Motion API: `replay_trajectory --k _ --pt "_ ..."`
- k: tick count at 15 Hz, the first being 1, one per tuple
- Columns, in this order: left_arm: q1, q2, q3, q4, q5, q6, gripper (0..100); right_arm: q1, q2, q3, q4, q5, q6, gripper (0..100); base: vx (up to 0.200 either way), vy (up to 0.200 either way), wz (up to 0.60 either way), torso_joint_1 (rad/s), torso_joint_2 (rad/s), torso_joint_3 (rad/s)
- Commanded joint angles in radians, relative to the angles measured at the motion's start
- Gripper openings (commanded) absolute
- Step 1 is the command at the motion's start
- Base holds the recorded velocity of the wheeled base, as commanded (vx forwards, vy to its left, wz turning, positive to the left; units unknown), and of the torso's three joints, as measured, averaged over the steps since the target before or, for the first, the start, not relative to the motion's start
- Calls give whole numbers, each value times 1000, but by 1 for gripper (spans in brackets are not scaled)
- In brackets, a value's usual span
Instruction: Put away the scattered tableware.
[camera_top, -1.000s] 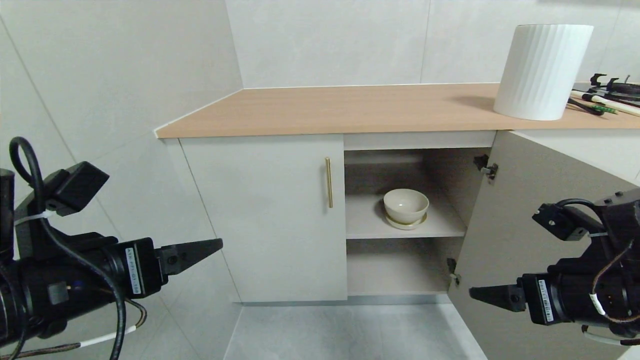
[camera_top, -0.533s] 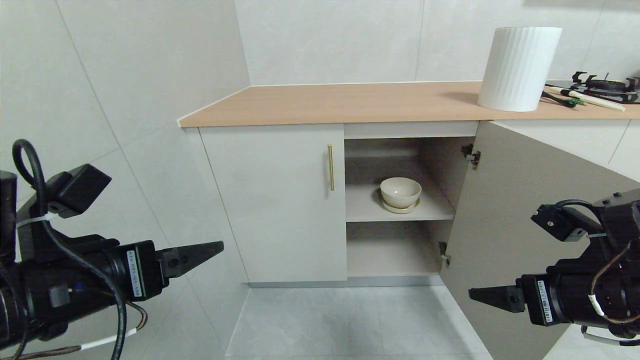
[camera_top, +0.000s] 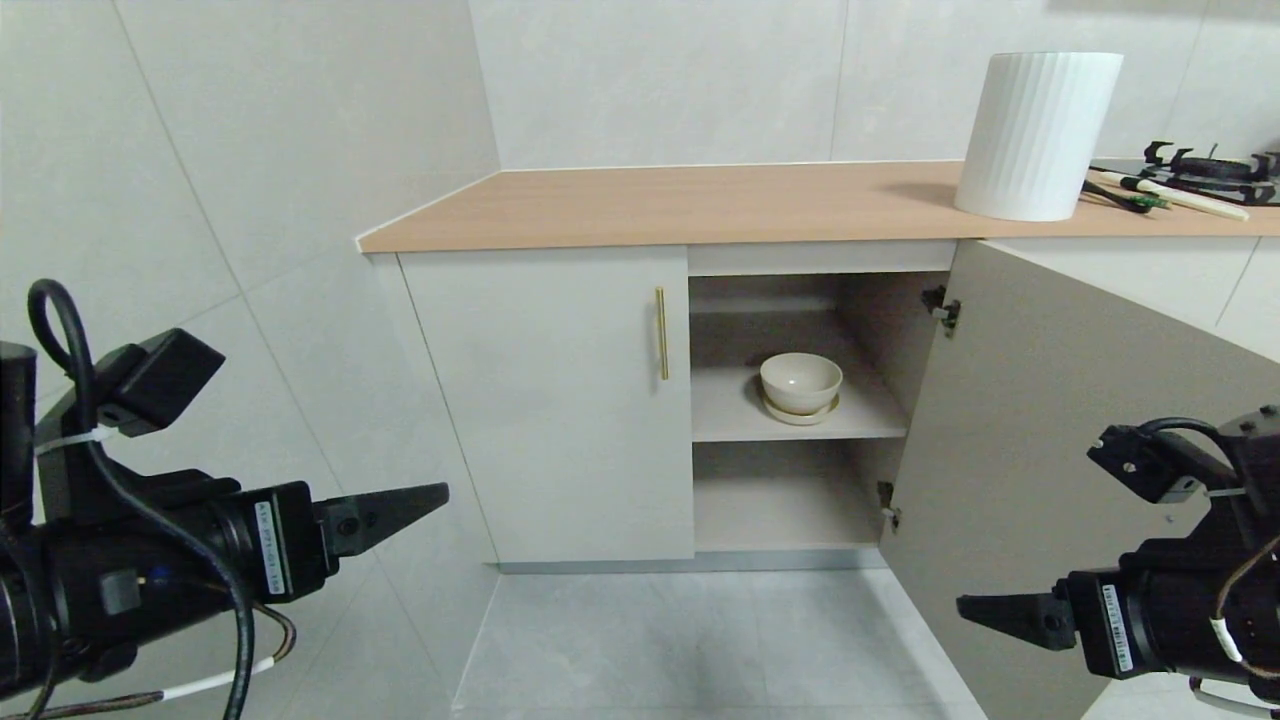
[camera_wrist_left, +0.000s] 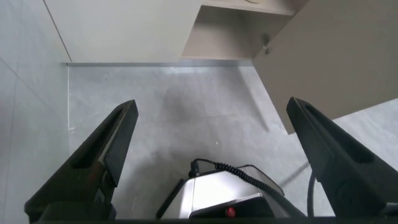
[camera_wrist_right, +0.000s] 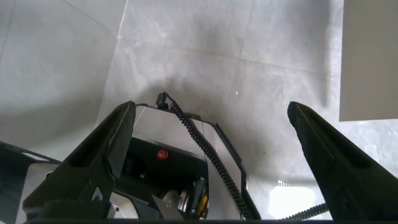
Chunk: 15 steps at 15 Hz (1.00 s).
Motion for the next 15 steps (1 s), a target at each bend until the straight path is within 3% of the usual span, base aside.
replay_trajectory --k 1,2,12,15 --pt "0 2 -2 0 1 0 100 2 -34 21 -2 6 0 100 0 0 0 0 0 0" --pt "0 6 0 1 1 0 100 2 -26 32 -2 3 -2 100 0 0 0 0 0 0" --pt "0 8 3 3 1 1 100 0 -41 35 116 -19 -32 100 0 -200 0 2 1 2" --pt "0 6 8 0 0 1 100 -35 -63 -4 217 -62 -45 100 0 0 0 0 0 0"
